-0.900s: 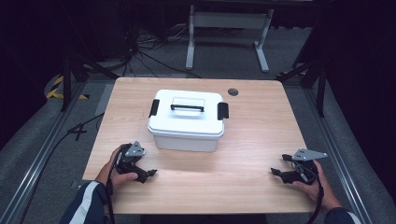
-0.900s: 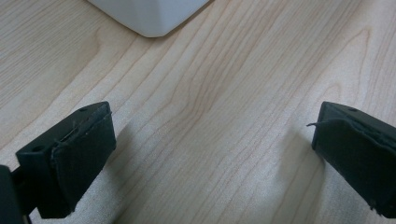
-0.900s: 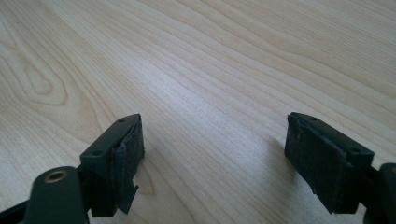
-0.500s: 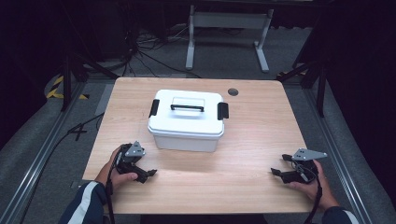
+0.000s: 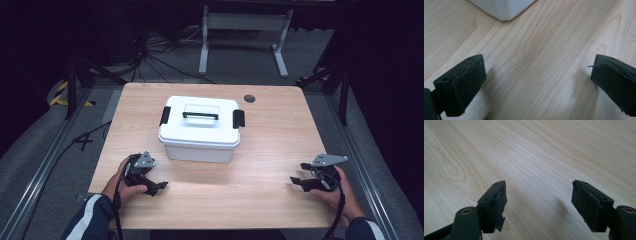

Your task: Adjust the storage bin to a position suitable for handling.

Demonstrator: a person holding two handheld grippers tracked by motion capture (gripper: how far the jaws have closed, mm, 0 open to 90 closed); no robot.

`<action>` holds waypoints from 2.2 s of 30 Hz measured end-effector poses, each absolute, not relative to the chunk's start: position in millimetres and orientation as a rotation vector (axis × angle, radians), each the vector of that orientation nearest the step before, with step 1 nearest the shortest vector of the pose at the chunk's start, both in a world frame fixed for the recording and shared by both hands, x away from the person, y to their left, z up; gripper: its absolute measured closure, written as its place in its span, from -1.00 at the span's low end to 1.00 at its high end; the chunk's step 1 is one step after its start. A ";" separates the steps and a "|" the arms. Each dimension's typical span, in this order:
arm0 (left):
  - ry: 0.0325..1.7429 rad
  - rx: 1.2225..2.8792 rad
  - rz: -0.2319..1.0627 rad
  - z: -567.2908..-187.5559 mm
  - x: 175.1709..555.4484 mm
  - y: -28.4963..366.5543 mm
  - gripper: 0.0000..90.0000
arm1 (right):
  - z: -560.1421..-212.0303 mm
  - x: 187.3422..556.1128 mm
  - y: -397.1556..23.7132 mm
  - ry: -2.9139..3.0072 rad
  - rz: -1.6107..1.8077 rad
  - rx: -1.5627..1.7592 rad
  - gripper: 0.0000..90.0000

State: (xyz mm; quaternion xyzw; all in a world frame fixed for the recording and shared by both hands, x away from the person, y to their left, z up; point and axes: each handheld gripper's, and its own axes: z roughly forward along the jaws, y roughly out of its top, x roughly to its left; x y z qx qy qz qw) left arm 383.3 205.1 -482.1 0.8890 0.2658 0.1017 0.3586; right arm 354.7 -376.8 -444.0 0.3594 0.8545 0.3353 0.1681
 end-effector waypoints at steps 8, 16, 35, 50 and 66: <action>0.681 2.297 0.257 -482.1 384.0 205.2 -1.00 | -403.8 368.2 -362.2 2.426 1.011 0.891 -0.30; 0.682 2.295 0.262 -482.1 383.6 205.4 -0.99 | -358.6 378.5 -349.8 2.421 1.022 0.794 -0.27; 0.675 2.298 0.258 -482.0 384.1 205.6 -0.99 | -313.7 401.3 -301.9 2.521 0.892 0.613 -0.25; 0.702 2.287 0.271 -482.3 381.3 205.9 -0.99 | -283.3 419.3 -262.6 2.569 0.806 0.459 -0.21; 0.700 2.291 0.272 -482.1 381.4 206.1 -0.99 | -263.9 446.9 -199.1 2.642 0.685 0.322 -0.16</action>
